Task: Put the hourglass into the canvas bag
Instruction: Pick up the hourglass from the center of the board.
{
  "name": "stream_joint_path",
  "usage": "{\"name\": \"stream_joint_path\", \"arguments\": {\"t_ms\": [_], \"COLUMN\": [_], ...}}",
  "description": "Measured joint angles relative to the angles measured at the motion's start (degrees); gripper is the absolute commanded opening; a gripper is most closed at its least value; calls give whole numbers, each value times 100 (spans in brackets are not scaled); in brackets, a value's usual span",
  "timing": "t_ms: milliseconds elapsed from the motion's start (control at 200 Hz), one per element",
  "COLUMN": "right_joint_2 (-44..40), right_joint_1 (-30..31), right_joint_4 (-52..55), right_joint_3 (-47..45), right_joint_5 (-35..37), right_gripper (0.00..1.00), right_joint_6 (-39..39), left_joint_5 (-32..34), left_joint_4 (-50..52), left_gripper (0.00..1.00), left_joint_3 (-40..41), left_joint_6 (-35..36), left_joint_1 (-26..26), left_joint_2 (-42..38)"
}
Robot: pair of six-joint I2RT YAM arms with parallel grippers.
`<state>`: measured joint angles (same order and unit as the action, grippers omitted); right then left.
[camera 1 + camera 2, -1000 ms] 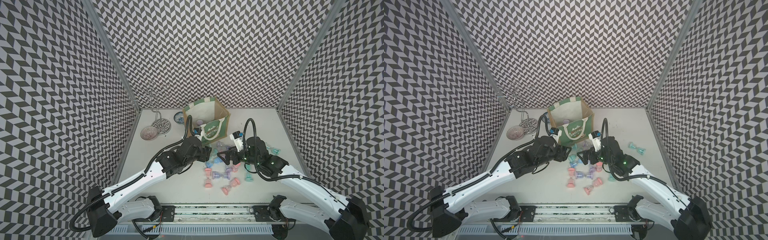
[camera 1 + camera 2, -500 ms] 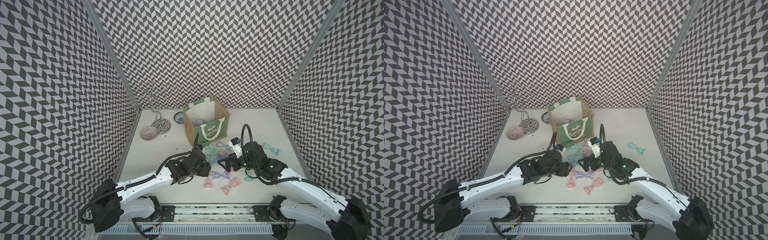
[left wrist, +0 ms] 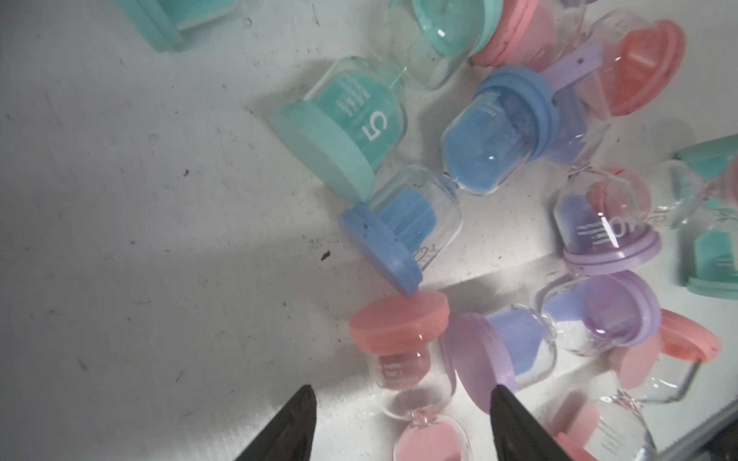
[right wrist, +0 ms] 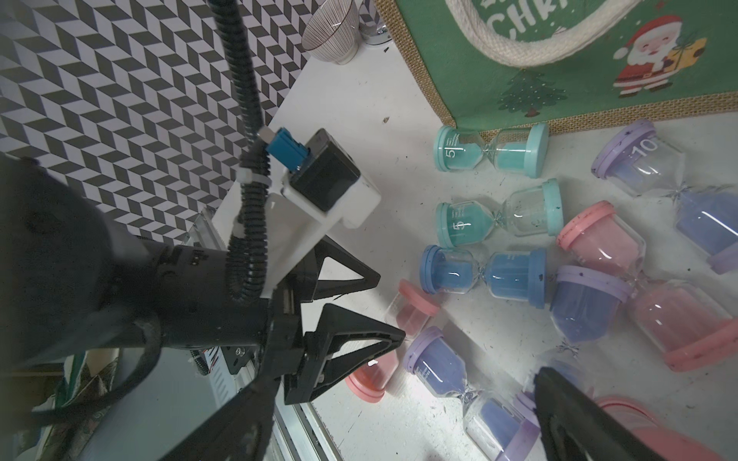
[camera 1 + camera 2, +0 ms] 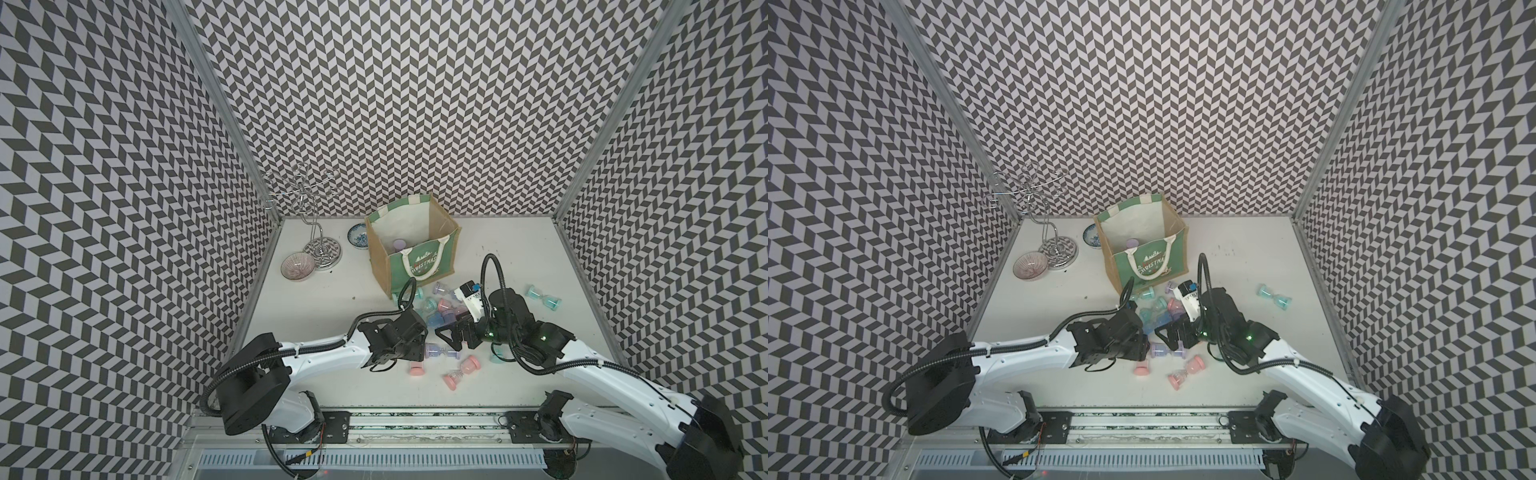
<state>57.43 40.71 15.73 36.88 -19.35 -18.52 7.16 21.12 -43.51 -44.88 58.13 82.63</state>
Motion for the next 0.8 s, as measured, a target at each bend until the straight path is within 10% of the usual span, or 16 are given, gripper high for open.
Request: {"name": "stream_joint_path", "arguments": {"t_ms": [796], "right_joint_2": [0], "right_joint_1": [0], "right_joint_4": [-125], "right_joint_3": [0], "right_joint_5": [4], "right_gripper": [99], "right_joint_6": [52], "left_joint_5": [603], "left_joint_4": [-118], "left_gripper": [52], "left_joint_3": [-96], "left_joint_6": [-273], "left_joint_1": [76], "left_joint_2": [728]}}
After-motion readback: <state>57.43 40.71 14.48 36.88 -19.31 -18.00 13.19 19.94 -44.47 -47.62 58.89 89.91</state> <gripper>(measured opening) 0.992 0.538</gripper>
